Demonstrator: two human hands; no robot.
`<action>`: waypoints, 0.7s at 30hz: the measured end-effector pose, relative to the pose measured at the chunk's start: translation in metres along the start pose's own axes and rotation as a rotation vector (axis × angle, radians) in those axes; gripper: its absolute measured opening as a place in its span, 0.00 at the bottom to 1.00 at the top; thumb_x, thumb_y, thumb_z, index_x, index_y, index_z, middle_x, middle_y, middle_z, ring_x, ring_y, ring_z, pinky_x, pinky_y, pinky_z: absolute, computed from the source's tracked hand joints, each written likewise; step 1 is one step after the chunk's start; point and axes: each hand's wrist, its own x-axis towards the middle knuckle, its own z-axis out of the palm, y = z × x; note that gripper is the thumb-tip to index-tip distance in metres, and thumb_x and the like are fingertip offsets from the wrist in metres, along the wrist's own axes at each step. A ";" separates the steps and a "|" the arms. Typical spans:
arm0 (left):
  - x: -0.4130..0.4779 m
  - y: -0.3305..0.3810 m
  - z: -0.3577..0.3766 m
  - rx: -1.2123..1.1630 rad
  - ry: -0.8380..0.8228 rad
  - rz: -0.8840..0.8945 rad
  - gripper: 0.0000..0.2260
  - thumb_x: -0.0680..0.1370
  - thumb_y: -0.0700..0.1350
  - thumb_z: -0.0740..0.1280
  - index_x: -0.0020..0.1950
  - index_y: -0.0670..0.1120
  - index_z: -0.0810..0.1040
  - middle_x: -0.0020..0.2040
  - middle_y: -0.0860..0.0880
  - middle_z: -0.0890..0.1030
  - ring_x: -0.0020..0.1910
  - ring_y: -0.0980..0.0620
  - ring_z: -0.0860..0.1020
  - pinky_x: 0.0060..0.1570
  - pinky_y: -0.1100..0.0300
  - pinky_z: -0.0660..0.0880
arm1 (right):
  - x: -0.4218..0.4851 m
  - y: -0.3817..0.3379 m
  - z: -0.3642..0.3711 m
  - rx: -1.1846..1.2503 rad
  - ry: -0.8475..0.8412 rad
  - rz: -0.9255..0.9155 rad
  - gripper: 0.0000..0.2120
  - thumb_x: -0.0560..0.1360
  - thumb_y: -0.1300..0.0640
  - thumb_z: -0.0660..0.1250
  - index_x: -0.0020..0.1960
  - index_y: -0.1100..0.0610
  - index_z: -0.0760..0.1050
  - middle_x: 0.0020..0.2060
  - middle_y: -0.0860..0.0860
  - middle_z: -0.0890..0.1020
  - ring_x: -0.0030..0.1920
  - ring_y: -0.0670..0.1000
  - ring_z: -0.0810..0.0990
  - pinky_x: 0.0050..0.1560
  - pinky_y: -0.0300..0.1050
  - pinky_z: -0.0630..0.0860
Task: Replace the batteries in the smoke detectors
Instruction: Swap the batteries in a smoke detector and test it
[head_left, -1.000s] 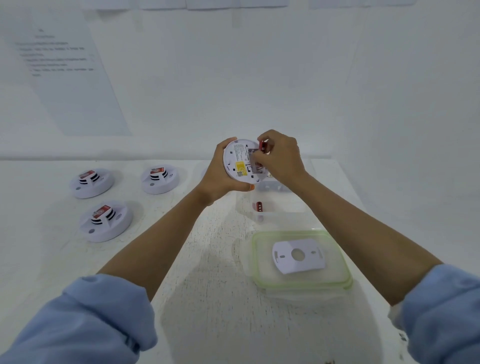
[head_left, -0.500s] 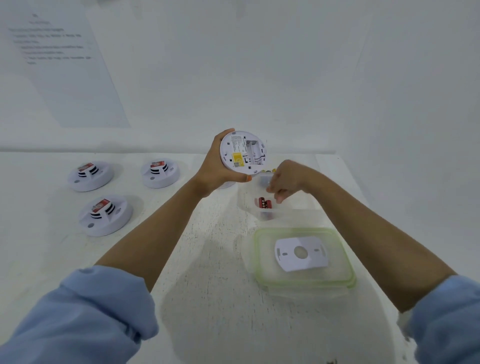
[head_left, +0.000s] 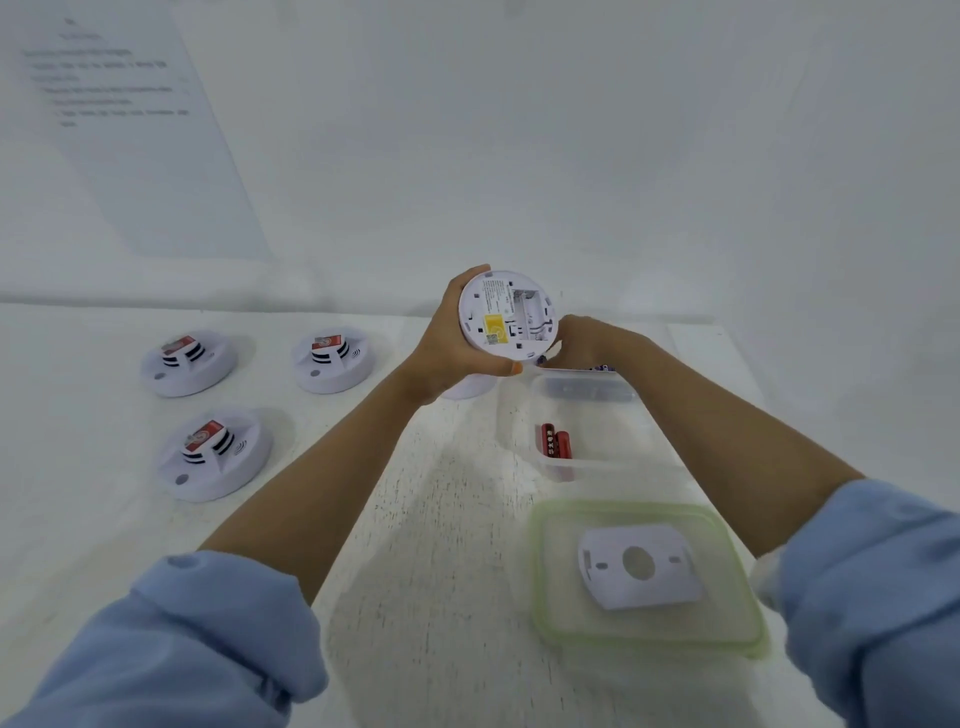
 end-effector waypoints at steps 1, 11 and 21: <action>0.001 -0.002 0.000 0.001 -0.002 0.000 0.42 0.58 0.34 0.75 0.68 0.47 0.59 0.61 0.53 0.69 0.61 0.56 0.71 0.52 0.66 0.75 | 0.002 0.000 0.001 -0.018 0.001 -0.014 0.16 0.73 0.55 0.67 0.59 0.57 0.77 0.54 0.56 0.81 0.50 0.56 0.78 0.51 0.46 0.75; 0.003 -0.004 0.005 -0.003 -0.017 0.002 0.43 0.58 0.35 0.75 0.68 0.48 0.59 0.63 0.51 0.69 0.61 0.56 0.70 0.54 0.65 0.75 | -0.024 -0.004 -0.001 0.235 0.231 -0.125 0.14 0.68 0.67 0.69 0.54 0.63 0.76 0.46 0.57 0.82 0.40 0.53 0.79 0.37 0.35 0.75; -0.009 0.016 0.013 -0.017 -0.028 0.008 0.43 0.58 0.34 0.74 0.68 0.48 0.59 0.62 0.50 0.68 0.60 0.55 0.71 0.52 0.66 0.76 | -0.091 -0.020 -0.058 0.892 0.542 -0.149 0.09 0.67 0.68 0.72 0.47 0.65 0.78 0.32 0.53 0.81 0.28 0.45 0.79 0.38 0.38 0.80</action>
